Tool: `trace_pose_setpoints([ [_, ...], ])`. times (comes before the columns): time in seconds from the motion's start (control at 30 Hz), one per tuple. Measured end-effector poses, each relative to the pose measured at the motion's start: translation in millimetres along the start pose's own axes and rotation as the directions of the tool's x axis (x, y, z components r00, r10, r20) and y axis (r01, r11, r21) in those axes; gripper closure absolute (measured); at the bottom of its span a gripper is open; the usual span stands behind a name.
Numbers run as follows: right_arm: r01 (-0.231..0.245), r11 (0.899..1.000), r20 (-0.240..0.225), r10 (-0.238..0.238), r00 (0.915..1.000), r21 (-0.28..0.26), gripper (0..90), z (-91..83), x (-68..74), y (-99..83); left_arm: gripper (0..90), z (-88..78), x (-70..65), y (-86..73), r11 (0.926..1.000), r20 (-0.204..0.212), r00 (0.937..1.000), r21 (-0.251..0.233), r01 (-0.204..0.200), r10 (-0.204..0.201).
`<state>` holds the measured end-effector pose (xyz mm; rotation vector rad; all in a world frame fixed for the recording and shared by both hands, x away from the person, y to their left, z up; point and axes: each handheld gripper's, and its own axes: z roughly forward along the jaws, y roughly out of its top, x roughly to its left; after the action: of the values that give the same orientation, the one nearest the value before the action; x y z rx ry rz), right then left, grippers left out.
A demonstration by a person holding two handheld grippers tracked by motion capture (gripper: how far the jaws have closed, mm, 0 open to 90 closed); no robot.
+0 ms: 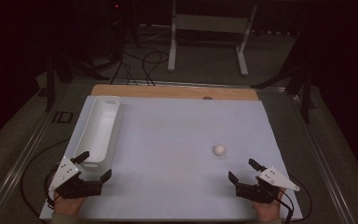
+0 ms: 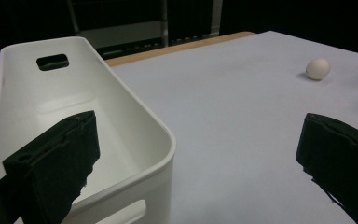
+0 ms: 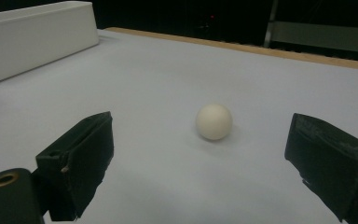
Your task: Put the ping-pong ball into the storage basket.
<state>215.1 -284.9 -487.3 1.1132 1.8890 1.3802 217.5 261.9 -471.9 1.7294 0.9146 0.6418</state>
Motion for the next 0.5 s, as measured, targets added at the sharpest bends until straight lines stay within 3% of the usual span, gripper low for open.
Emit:
trace_pose_setpoints([
  [0.5, -0.01, 1.0, -0.003, 0.01, 0.9999, -0.005, 7.6, -0.5, -1.5, 0.7, 0.0, -2.1, -6.5, 12.4, 0.9999, -0.014, 0.9999, -0.015, -0.009, 0.009],
])
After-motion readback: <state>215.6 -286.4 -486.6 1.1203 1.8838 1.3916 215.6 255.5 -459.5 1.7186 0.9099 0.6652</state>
